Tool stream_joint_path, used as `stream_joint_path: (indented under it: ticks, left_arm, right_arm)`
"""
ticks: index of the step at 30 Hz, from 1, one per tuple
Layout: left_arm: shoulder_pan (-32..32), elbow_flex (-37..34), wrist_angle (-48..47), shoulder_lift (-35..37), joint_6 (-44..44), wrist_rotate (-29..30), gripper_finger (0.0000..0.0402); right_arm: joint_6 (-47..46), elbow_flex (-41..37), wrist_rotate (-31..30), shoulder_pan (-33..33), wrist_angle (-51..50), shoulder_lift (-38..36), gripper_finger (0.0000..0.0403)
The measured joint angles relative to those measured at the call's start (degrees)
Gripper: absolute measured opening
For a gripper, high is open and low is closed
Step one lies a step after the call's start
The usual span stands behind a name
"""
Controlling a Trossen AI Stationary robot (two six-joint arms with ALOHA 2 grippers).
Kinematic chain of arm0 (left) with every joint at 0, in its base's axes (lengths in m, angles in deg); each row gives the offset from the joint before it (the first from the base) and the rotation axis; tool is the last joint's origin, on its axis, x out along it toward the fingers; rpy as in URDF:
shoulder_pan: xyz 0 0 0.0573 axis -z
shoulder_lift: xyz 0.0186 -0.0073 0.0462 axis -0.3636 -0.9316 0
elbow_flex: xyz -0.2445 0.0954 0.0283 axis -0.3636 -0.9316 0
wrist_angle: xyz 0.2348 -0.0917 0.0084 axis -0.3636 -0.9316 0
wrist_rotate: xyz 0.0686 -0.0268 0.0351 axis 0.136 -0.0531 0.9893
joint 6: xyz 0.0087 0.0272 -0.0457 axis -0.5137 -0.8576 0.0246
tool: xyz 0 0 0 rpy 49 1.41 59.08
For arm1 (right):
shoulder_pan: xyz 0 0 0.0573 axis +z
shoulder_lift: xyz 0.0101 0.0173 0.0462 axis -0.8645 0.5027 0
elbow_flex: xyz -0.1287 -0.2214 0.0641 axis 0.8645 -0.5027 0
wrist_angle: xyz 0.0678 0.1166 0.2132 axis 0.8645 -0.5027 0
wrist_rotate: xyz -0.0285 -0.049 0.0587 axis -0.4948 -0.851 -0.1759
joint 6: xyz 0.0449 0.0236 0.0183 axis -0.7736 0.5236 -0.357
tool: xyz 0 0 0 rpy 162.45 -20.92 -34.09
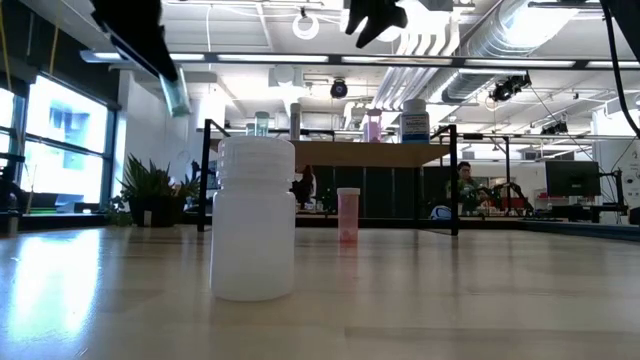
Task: Pick and place medicine bottles onto shelf by color
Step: Put the green pill bottle on the shelf
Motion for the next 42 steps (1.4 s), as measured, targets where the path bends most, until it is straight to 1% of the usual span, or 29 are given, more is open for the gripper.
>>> stream_joint_path:
  ticks: [5,11,19,22,27,32,35,42]
  left_arm:
    - [-8.38,0.94,1.08,1.64,-7.84,-3.91,0.0113]
    - [-17.46,5.81,1.22,1.75,-16.96,-6.01,0.0113]
    - [-28.82,11.40,1.27,1.75,-25.90,-6.65,0.0113]
    - [-32.63,14.09,1.29,1.14,-28.98,-6.63,0.0113]
    - [-38.60,19.57,1.27,-1.30,-30.19,-7.21,0.0113]
    - [-43.54,24.46,0.83,-5.13,-29.12,-11.77,0.0113]
    - [-45.30,26.58,0.63,-7.88,-27.43,-15.14,0.0113]
    - [-46.16,29.62,-5.94,-14.14,-25.11,-17.55,0.0113]
  right_arm:
    - [1.45,0.00,-0.03,0.00,0.65,0.00,0.0202]
    - [4.10,0.00,-0.10,-0.02,1.33,0.00,0.0202]
    - [8.84,0.00,-3.83,-0.13,1.36,0.00,0.0202]
    - [11.69,0.00,-4.17,-0.57,1.36,0.00,0.0202]
    - [14.74,0.00,-4.16,-1.93,1.36,0.00,0.0202]
    - [15.38,0.00,-4.15,-3.83,1.35,0.00,0.0202]
    - [15.37,0.00,-4.15,-5.02,1.34,0.00,0.0202]
    - [14.88,0.00,-4.14,-6.72,1.34,0.00,0.0202]
